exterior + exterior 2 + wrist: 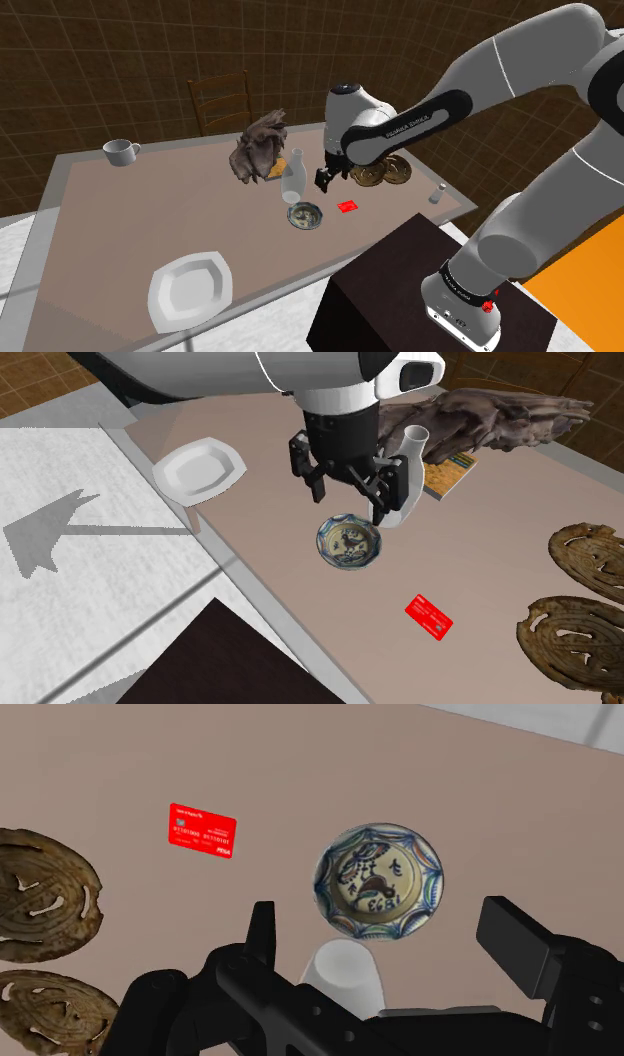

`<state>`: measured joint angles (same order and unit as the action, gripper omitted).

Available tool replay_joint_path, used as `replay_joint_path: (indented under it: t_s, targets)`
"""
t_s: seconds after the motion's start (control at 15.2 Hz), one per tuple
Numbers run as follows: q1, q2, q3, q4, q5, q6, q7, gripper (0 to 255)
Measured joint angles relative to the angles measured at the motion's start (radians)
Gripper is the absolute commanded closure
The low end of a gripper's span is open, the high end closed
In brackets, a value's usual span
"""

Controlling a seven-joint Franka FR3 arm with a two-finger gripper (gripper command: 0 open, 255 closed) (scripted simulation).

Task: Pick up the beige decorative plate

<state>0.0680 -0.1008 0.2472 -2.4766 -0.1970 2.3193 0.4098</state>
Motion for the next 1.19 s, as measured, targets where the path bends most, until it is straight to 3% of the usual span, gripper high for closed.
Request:
replay_joint_path:
  t_s: [0.4,0.79,1.19]
  targets:
    - [0.018,0.244,0.015,0.100,-0.146,0.103,0.116,0]
    - [0.086,0.509,-0.022,0.255,-0.298,0.168,0.233,0]
    - [0.145,0.684,-0.061,0.375,-0.373,0.199,0.285,0]
